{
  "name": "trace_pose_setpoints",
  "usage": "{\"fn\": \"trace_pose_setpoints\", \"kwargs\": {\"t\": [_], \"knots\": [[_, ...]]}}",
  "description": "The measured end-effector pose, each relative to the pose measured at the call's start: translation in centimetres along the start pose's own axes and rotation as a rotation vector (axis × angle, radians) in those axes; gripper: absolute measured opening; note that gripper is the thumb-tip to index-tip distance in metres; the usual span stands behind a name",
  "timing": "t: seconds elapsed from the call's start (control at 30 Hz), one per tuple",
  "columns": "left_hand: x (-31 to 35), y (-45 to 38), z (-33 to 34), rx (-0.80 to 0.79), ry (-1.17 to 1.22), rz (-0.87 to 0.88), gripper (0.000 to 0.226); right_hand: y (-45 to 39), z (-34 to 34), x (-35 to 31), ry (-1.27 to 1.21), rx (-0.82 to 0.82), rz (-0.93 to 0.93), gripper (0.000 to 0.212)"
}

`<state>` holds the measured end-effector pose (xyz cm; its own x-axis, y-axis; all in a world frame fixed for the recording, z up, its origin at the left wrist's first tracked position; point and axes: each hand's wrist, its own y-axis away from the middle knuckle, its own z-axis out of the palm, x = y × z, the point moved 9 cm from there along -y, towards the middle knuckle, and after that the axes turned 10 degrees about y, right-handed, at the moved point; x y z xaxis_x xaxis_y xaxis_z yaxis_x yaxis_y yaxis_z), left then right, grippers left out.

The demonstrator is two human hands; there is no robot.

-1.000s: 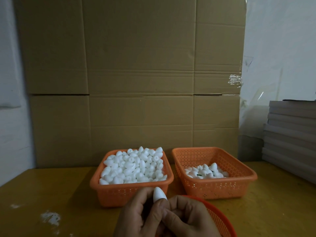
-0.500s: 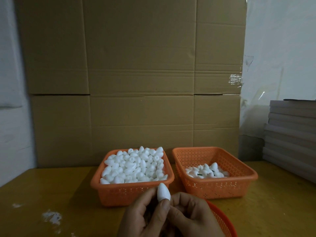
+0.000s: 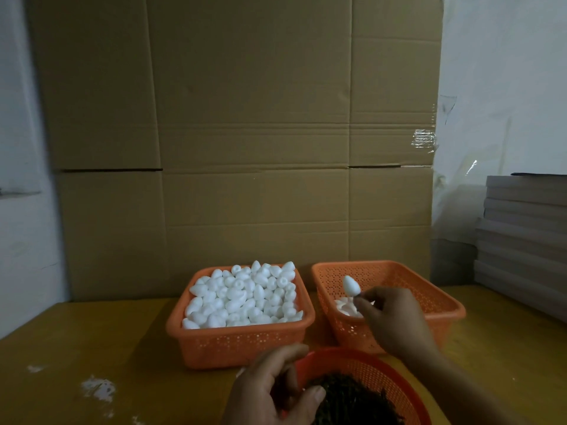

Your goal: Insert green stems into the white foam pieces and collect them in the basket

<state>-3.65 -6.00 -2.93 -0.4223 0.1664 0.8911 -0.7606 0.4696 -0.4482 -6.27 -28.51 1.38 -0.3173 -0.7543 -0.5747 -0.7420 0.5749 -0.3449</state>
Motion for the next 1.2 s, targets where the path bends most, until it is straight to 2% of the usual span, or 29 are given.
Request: {"fn": "trace_pose_setpoints", "kwargs": {"t": [0.1,0.27,0.37,0.6,0.8,0.9,1.03,1.1,1.2], "knots": [[-0.7,-0.2,0.0,-0.03,-0.053,0.008,0.039,-3.9,-0.2,3.7,0.137,0.041,0.099,0.015],[-0.4,-0.1,-0.1,-0.007,-0.071,-0.003,0.041,-7.3,-0.2,6.0,0.354,-0.004,0.184,0.031],[-0.5,-0.1,-0.1,-0.009,-0.084,-0.006,0.042,-8.0,0.4,6.0,0.439,-0.061,0.168,0.021],[-0.6,-0.1,-0.2,-0.013,-0.151,0.025,0.038,-8.7,1.1,5.8,0.467,-0.132,0.141,0.016],[-0.2,0.0,-0.1,-0.014,-0.182,0.024,0.032,-8.5,1.0,5.3,0.497,-0.122,0.12,0.01],[0.0,0.1,0.0,-0.025,-0.195,0.016,0.029,-8.4,0.4,5.5,0.412,-0.098,0.151,0.016],[0.5,0.1,0.2,-0.04,-0.21,0.032,0.024,-7.3,-0.7,5.6,0.061,0.004,0.186,0.025],[0.9,0.0,0.4,-0.055,-0.213,0.053,0.021,-6.1,-0.9,4.4,-0.048,0.024,0.124,0.025],[1.1,-0.1,0.2,-0.051,-0.223,0.077,0.014,-3.2,-1.5,1.6,-0.084,0.034,-0.012,0.029]]}}
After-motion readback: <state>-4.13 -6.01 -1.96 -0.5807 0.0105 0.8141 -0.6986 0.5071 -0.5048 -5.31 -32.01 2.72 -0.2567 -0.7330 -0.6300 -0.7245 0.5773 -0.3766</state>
